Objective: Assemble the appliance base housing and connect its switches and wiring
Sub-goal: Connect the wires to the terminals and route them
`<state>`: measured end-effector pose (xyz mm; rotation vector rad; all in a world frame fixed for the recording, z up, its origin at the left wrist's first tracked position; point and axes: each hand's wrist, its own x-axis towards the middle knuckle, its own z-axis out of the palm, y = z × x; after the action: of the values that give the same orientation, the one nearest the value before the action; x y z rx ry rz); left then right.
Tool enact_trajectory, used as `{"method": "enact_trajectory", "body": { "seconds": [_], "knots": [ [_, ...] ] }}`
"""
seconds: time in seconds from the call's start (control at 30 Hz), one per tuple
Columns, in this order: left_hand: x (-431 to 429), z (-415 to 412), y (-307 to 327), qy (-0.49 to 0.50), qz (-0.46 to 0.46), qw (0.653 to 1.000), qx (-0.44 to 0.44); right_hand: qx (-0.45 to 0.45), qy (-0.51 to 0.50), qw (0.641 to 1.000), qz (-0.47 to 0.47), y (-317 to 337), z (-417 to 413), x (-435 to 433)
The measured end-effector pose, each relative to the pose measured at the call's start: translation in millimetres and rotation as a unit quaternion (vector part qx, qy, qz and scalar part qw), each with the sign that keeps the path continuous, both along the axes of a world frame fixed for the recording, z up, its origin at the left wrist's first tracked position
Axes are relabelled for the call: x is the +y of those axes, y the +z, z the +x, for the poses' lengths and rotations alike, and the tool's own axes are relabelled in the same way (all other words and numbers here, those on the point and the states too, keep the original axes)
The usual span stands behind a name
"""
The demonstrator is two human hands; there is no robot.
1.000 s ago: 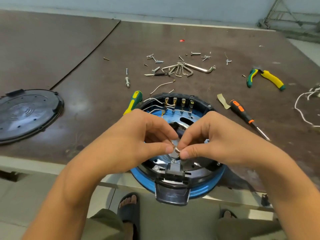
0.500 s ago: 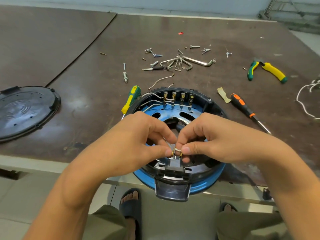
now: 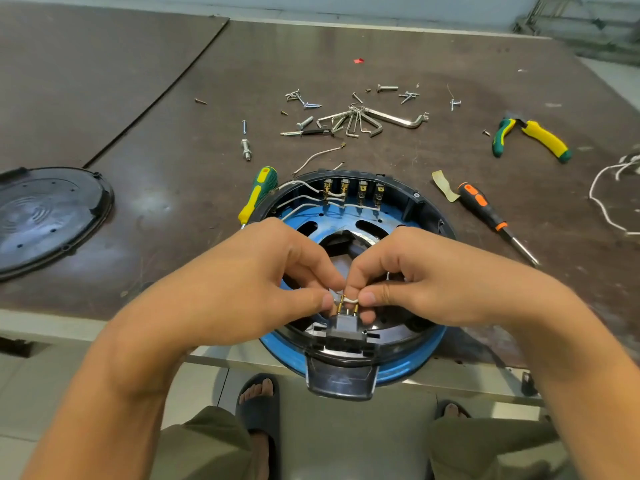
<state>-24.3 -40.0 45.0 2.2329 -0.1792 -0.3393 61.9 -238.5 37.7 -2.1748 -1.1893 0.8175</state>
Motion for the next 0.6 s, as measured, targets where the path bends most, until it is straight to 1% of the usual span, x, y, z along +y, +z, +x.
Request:
{"method": "enact_trajectory", "body": {
  "seconds": [0.27,0.4,0.6],
  "knots": [
    [1.6,-2.0,2.9,-0.01,-0.012,1.0,0.004,-0.015,0.004,1.0,0.015,-1.6,0.3,-0.1],
    [2.3,-1.2,4.9,-0.012,-0.032,0.999,0.012,-0.01,0.003,1.0,0.023,-0.9,0.3,-0.6],
    [2.7,-2.7,5.0,-0.021,-0.005,1.0,-0.01,-0.022,0.013,1.0,0.013,-0.7,0.6,0.0]
  ]
}}
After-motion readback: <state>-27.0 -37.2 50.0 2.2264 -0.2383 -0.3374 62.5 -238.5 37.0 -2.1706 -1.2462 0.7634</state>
